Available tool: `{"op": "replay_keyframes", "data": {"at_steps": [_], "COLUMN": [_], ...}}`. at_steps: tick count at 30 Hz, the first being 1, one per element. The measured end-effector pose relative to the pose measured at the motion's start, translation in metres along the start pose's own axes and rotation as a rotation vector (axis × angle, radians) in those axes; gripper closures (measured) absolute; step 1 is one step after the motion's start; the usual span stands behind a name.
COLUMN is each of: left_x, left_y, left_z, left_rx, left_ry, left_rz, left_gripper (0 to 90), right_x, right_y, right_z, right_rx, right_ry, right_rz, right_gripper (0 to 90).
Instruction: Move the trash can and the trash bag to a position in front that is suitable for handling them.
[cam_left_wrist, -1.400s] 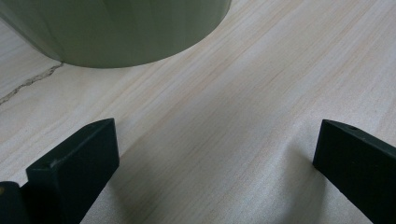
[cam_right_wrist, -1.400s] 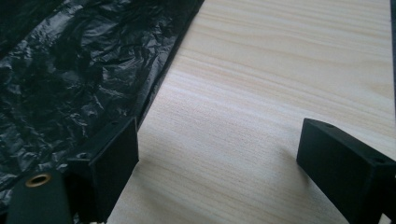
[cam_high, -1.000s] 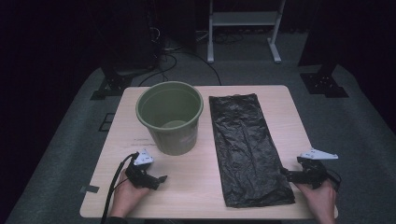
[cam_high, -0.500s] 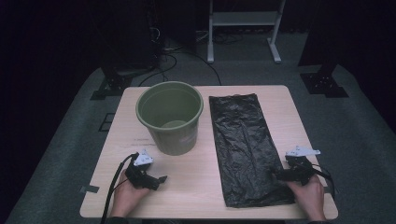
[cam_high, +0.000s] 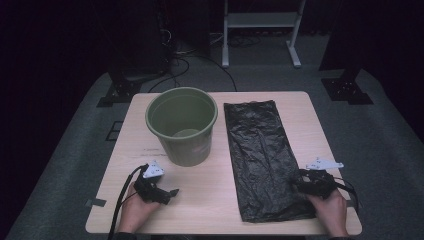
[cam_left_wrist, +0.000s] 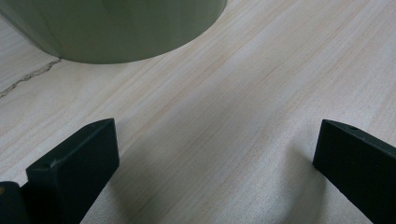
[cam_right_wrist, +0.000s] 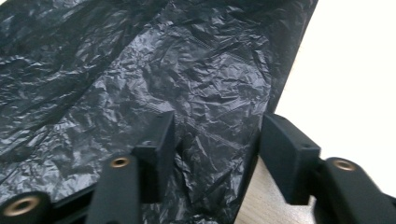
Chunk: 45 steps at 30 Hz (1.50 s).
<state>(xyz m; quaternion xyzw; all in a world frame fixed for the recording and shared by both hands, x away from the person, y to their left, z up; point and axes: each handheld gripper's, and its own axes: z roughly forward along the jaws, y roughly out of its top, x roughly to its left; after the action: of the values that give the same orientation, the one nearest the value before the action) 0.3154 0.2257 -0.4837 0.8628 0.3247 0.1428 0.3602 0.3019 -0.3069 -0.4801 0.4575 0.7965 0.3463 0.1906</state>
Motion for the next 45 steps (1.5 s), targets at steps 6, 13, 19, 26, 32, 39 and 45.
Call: {"op": "replay_keyframes", "data": {"at_steps": [6,13,19,26,32,39,45], "left_x": [0.000,0.000,-0.002,0.002,0.005,0.003,0.000], "left_y": [0.000,0.000,-0.005,-0.015,-0.021,-0.021,-0.018], "left_z": [0.000,0.000,-0.009,-0.024,-0.024,-0.022,-0.019], "left_rx": [0.000,0.000,-0.026,-0.015,-0.004,-0.007,0.001], "left_ry": [0.000,0.001,-0.043,0.027,0.029,0.032,0.036], "left_rz": [0.000,0.001,-0.062,-0.068,-0.075,-0.053,-0.035], "left_gripper": [0.0,0.0,0.0,0.0,0.0,0.0,0.0], "right_x": [0.000,0.000,-0.007,-0.031,-0.048,-0.062,-0.060], "right_y": [0.000,0.000,-0.001,-0.007,-0.006,-0.008,-0.009], "right_z": [-0.001,-0.002,-0.006,-0.017,-0.019,-0.021,-0.026], "right_rx": [-0.003,0.001,0.018,0.005,0.006,0.013,0.014], "right_ry": [0.009,0.027,-0.004,-0.032,-0.063,-0.114,-0.135], "right_rz": [-0.001,-0.003,0.003,0.061,0.060,0.073,0.068], "right_gripper": [69.8,90.0,90.0,90.0,90.0,90.0,62.7]}}
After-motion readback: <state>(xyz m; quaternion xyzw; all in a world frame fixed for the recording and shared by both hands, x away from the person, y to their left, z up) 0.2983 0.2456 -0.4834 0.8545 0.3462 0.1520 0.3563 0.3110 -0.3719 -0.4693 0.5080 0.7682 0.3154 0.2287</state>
